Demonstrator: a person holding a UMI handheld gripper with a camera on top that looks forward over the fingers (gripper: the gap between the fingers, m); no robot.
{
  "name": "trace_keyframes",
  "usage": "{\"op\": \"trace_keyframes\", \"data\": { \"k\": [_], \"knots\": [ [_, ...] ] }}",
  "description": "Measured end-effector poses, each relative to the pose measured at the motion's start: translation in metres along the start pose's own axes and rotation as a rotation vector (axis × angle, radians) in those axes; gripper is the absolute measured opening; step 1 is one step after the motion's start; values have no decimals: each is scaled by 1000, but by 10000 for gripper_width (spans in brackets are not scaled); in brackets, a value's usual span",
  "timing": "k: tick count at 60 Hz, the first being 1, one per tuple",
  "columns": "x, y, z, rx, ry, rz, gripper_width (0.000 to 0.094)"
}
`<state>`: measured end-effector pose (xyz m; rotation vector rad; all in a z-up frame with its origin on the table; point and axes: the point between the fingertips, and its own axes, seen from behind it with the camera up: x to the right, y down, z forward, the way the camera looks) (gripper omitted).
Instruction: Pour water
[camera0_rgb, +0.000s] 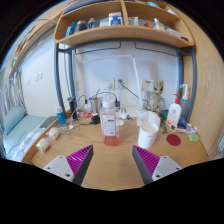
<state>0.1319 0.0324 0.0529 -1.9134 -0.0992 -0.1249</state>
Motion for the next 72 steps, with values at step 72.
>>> {"op": "trace_keyframes", "data": {
  "k": [72],
  "knots": [
    [11,-105,141,111,-83,998,539]
  ]
}}
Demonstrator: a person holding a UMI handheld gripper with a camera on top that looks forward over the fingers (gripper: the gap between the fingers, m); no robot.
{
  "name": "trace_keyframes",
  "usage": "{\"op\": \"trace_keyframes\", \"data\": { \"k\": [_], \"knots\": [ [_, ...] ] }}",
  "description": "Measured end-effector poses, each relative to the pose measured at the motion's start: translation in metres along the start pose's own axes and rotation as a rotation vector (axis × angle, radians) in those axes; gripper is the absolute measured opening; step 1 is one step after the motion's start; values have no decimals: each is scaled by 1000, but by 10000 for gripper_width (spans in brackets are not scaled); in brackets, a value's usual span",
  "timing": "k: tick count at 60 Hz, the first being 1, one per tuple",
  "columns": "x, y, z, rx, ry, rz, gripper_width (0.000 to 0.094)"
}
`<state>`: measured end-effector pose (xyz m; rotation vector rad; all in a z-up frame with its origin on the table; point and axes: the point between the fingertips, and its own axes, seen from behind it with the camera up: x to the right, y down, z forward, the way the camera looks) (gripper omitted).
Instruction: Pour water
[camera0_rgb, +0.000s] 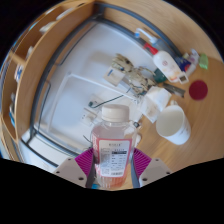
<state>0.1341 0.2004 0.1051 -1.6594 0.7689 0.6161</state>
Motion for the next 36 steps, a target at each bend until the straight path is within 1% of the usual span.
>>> {"op": "trace_keyframes", "data": {
  "k": [8,13,19,36],
  "knots": [
    [-12,-15,-6,-71,-110,436,542],
    [-20,-27,-8,-107,-201,695,541],
    [-22,-42,-12,-132,-263,918,542],
    [-6,-51,-8,-146,-290,1073,541]
  ]
}}
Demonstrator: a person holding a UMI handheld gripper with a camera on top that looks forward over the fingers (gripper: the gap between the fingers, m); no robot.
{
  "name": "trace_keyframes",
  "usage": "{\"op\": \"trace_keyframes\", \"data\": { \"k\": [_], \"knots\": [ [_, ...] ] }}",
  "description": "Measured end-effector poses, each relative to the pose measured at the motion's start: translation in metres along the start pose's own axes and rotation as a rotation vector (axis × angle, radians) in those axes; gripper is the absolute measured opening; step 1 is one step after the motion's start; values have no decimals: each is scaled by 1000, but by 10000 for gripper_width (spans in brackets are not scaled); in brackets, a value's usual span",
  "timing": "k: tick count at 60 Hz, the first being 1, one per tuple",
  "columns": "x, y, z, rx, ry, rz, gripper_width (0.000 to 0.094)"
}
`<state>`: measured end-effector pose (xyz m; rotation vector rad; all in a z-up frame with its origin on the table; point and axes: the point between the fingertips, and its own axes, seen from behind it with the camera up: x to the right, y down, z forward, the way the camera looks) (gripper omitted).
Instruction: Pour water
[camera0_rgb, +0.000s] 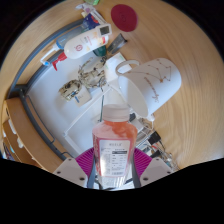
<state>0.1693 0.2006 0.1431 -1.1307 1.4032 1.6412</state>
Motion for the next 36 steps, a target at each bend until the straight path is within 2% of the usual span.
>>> {"op": "trace_keyframes", "data": {
  "k": [16,20,29,32,36],
  "knots": [
    [6,3,2,-27,-3,1,542],
    [10,11,2,-48,43,-60,540],
    [-11,46,0,-108,120,-706,544],
    [-33,47,0,-88,114,-996,542],
    [-76,46,-6,-13,84,-1297,545]
  ]
}}
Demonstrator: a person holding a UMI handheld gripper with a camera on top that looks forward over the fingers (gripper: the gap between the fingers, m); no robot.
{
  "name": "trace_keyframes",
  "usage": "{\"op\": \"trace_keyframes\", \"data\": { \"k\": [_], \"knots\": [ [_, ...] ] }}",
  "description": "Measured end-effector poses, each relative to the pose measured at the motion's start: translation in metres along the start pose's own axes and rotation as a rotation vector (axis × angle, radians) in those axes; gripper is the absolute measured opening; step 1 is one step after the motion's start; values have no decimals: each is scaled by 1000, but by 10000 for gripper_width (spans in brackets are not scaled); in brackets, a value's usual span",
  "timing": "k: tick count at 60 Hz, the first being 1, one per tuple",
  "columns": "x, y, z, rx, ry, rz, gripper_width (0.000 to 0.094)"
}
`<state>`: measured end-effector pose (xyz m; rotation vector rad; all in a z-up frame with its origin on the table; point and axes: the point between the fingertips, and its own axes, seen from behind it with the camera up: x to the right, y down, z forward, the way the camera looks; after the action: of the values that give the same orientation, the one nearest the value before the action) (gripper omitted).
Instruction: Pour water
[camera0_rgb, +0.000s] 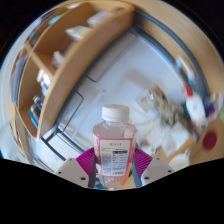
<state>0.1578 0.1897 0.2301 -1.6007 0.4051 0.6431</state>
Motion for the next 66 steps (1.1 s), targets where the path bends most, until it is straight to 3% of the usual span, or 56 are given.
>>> {"op": "trace_keyframes", "data": {
  "k": [10,20,41,53,66],
  "knots": [
    [10,-96,-28,169,115,-478,545],
    [95,-140,-55,199,275,-773,545],
    [264,-88,-53,80,375,-778,544],
    [302,-58,-45,45,381,-784,531],
    [300,-63,-47,91,394,-805,605]
  ]
}}
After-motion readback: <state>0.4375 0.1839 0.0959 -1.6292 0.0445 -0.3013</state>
